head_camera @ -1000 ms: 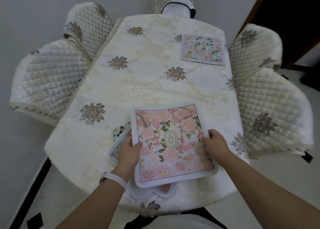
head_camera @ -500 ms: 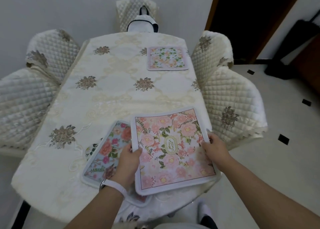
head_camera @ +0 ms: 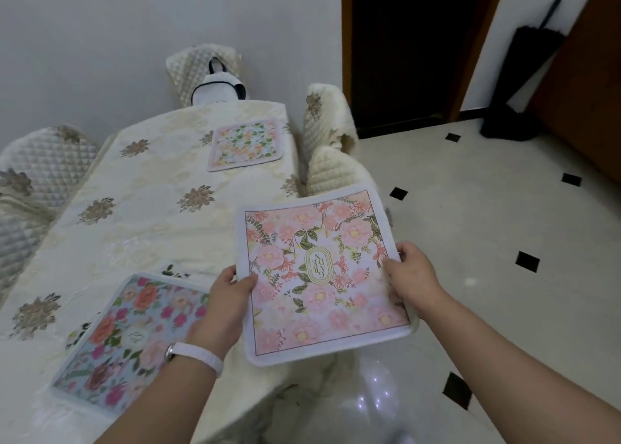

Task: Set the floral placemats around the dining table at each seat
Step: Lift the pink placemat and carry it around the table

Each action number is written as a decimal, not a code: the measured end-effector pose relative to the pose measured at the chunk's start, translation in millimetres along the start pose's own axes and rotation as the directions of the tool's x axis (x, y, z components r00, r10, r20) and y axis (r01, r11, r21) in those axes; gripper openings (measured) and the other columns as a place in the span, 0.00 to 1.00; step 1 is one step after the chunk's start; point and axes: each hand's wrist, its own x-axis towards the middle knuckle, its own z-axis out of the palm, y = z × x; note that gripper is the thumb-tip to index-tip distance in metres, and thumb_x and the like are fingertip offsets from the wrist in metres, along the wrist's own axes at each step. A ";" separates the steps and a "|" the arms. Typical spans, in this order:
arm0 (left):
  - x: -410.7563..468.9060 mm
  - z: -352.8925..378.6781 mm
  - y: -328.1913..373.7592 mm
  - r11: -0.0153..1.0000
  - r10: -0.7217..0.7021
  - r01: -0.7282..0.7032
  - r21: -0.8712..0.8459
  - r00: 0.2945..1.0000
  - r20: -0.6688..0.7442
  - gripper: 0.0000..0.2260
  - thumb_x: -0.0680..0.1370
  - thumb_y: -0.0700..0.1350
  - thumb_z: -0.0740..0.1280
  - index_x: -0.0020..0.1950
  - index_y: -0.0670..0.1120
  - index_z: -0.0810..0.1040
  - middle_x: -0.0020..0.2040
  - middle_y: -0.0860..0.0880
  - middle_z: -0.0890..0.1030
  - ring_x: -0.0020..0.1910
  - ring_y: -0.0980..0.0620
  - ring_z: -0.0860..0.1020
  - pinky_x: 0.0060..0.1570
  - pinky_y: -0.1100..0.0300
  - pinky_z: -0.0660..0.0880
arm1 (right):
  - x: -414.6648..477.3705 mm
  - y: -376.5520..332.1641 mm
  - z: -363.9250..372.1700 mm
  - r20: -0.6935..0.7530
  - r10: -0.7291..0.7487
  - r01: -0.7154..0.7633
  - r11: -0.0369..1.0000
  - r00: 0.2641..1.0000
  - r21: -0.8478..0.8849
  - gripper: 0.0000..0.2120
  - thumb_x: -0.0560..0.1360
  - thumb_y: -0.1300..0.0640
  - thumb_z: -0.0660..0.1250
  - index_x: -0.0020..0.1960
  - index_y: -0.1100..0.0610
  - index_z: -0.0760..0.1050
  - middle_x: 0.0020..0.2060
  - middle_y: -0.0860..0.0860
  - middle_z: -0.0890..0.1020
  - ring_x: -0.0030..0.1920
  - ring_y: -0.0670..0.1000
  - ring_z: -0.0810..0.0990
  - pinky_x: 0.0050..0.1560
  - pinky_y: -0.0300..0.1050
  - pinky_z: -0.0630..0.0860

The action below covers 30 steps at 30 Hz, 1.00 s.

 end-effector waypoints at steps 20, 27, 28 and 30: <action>33.9 174.9 79.2 0.992 0.055 -0.045 -0.121 0.995 0.084 0.07 0.78 0.40 0.67 0.55 0.45 0.77 0.48 0.39 0.84 0.40 0.38 0.83 0.43 0.42 0.81 | 126.4 -9.5 -132.6 -0.097 -0.083 0.074 0.993 0.992 -0.092 0.04 0.76 0.59 0.62 0.46 0.50 0.73 0.39 0.49 0.81 0.37 0.55 0.80 0.40 0.54 0.81; 116.7 204.7 108.7 0.957 0.000 0.008 -0.290 1.000 0.030 0.06 0.77 0.39 0.69 0.52 0.45 0.77 0.48 0.38 0.84 0.43 0.37 0.82 0.47 0.37 0.80 | 221.8 -61.2 -129.7 -0.023 -0.124 0.120 0.982 0.992 -0.144 0.04 0.76 0.61 0.63 0.47 0.53 0.74 0.42 0.50 0.81 0.40 0.52 0.81 0.37 0.45 0.76; 126.4 207.4 112.7 0.950 -0.007 0.014 -0.311 1.000 0.023 0.06 0.77 0.38 0.68 0.52 0.45 0.77 0.47 0.38 0.84 0.42 0.38 0.83 0.46 0.39 0.81 | 235.0 -70.6 -127.9 -0.011 -0.132 0.129 0.978 0.991 -0.161 0.04 0.77 0.61 0.63 0.48 0.53 0.74 0.43 0.50 0.82 0.40 0.51 0.81 0.37 0.45 0.76; 142.2 210.4 120.7 0.936 -0.023 0.023 -0.352 1.000 0.006 0.05 0.77 0.38 0.68 0.52 0.45 0.76 0.47 0.39 0.84 0.40 0.40 0.83 0.44 0.42 0.81 | 260.7 -88.8 -122.5 0.015 -0.145 0.145 0.973 0.989 -0.181 0.04 0.77 0.61 0.63 0.50 0.54 0.75 0.43 0.49 0.82 0.41 0.50 0.81 0.37 0.45 0.76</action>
